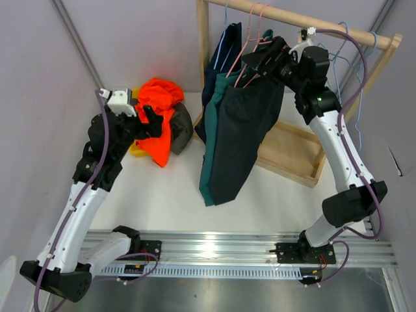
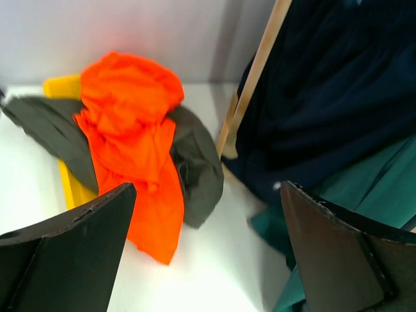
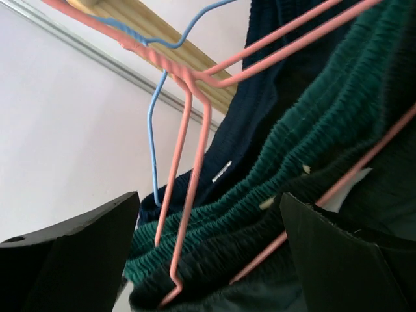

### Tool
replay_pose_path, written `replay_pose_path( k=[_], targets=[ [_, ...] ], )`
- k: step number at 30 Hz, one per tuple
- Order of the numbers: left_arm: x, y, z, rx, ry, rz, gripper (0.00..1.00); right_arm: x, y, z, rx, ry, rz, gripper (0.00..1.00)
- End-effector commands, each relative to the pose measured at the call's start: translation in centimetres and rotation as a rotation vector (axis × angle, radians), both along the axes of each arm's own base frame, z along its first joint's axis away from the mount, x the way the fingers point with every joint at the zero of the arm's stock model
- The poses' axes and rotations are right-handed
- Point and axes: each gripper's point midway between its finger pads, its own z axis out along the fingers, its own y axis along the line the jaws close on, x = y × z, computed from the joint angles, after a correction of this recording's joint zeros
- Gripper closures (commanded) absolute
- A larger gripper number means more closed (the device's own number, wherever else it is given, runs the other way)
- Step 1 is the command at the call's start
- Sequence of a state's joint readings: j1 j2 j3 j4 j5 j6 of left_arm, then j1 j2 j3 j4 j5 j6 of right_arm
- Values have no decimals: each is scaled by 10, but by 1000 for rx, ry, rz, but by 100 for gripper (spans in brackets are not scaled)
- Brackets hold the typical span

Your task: Remove the shorts from the hanger

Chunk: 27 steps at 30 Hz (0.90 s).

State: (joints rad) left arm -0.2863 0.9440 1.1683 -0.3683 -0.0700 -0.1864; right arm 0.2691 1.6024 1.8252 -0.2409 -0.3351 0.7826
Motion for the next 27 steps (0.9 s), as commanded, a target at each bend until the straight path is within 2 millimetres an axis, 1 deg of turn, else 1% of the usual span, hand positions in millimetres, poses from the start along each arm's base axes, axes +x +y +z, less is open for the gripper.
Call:
replay_pose_path(
  k=[1,2,3,4,5,6,8,9,10,11,12,13,14,15,16,17,18,19,22,23,26,27],
  targets=[
    [-11,-8,24,-59,-88,-42,1,6,13,35,-7,-122,-20,4],
    [-11,-7,22,-60,-86,-40,1,12,20,28,-15,-110,-18,5],
    [-11,-8,21,-59,-86,-42,1,15,23,28,-19,-112,-17,5],
    [-12,-8,18,-58,-83,-43,1,15,29,33,-16,-124,-14,12],
    [-12,-8,16,-57,-82,-42,1,17,32,33,-18,-128,-16,17],
    [-11,-8,13,-54,-76,-43,1,21,36,29,-20,-120,-12,37],
    [-12,-6,10,-48,-75,-36,1,23,39,27,-23,-115,-23,58],
    [-13,-5,9,-49,-76,-33,1,24,39,23,-28,-105,-35,80],
    [-14,-5,5,-46,-71,-35,1,22,38,24,-29,-105,-42,97],
    [-15,-6,6,-51,-76,-39,1,23,35,23,-34,-98,-65,100],
    [-15,-6,7,-51,-82,-44,1,22,35,17,-44,-88,-69,100],
    [-15,-7,6,-53,-80,-47,1,19,33,17,-46,-89,-76,99],
    [-15,-7,4,-51,-74,-46,1,14,27,24,-44,-103,-93,97],
    [-14,-8,3,-48,-70,-48,1,12,26,18,-52,-92,-100,94],
    [-14,-8,1,-48,-65,-46,1,10,22,19,-59,-97,-117,75],
    [-14,-8,1,-48,-67,-48,1,2,17,28,-53,-118,-126,57],
    [-14,-8,2,-48,-70,-50,1,-1,15,28,-58,-119,-132,45],
    [-14,-9,1,-50,-68,-51,1,-1,12,26,-67,-120,-143,25],
    [-15,-9,5,-55,-76,-54,1,-7,7,29,-81,-124,-152,18],
    [-15,-9,3,-56,-73,-54,1,-9,6,29,-83,-120,-153,18],
    [-16,-10,3,-54,-68,-54,1,-15,2,30,-77,-124,-163,24],
    [-16,-10,4,-55,-71,-54,1,-16,2,30,-77,-128,-163,30]
  ],
)
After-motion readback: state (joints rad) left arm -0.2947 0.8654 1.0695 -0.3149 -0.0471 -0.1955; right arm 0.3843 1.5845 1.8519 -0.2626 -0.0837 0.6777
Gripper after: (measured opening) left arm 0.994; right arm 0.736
